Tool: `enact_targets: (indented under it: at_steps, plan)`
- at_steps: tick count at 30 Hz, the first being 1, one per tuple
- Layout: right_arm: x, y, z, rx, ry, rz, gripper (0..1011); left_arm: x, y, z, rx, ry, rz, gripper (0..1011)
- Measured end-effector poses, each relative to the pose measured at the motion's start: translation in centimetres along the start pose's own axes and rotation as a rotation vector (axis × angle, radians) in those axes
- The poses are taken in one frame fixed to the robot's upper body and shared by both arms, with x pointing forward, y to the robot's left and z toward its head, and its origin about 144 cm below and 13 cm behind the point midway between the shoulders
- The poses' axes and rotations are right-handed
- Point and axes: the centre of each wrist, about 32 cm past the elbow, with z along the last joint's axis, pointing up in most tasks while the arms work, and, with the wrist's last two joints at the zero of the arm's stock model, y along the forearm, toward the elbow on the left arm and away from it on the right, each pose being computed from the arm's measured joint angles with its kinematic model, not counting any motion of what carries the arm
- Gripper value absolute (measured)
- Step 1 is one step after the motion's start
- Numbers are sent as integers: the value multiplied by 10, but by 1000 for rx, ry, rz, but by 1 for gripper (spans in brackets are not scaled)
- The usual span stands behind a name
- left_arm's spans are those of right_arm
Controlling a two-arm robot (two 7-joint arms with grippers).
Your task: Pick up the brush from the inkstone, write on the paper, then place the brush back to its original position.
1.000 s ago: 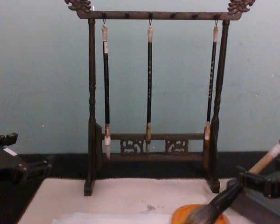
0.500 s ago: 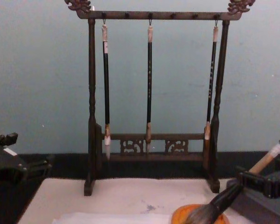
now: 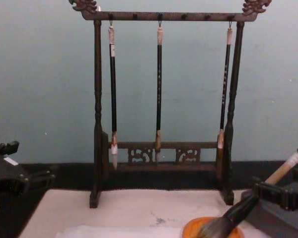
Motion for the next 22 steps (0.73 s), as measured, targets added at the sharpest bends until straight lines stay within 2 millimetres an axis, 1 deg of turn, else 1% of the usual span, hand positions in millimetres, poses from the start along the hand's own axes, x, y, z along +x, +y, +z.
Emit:
enact_targets:
  at_steps: [22]
  plan:
    - [0,0,0,0,0,0,1000,0,0,0,0,0,0,1010]
